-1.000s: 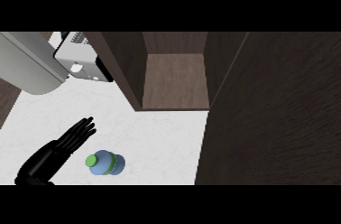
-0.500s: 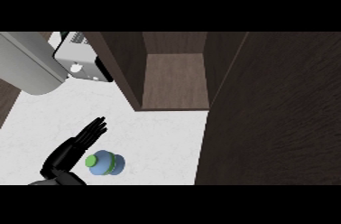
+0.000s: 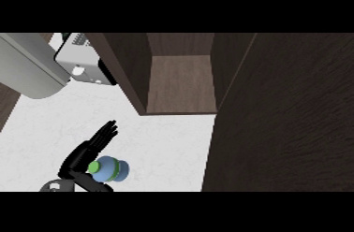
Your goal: Pick up the bottled water, place it into the cabinet and close the cabinet
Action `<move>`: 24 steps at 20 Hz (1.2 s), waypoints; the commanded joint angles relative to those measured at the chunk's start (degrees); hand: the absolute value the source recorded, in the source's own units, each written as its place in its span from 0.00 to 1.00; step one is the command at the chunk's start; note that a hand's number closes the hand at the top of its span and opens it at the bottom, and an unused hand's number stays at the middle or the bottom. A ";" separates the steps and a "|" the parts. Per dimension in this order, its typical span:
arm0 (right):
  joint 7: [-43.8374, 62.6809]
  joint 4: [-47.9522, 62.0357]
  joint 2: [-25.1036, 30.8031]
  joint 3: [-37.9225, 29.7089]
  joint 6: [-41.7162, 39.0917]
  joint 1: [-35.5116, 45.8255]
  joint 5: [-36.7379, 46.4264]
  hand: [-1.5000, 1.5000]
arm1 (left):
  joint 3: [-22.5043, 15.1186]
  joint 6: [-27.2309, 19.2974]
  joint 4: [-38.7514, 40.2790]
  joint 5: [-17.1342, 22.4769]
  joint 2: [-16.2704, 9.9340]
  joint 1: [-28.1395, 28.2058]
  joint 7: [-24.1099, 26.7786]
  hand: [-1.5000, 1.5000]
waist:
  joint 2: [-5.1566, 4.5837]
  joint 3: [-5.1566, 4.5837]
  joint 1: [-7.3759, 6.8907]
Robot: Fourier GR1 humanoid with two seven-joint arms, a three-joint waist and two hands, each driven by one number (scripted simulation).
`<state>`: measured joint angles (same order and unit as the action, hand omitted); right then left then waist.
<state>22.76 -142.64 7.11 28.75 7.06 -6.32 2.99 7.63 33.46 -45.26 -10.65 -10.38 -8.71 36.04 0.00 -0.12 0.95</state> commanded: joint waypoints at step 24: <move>-1.52 -8.61 6.72 -0.05 0.42 -7.15 1.38 0.00 | -12.65 -9.05 -4.55 -4.30 3.81 -0.42 19.76 1.00 | 0.50 0.16 -0.53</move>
<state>19.40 -142.68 11.54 27.87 8.03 -8.83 2.42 -3.28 22.41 -43.90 -14.67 -6.37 -11.36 50.69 0.27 -0.02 0.50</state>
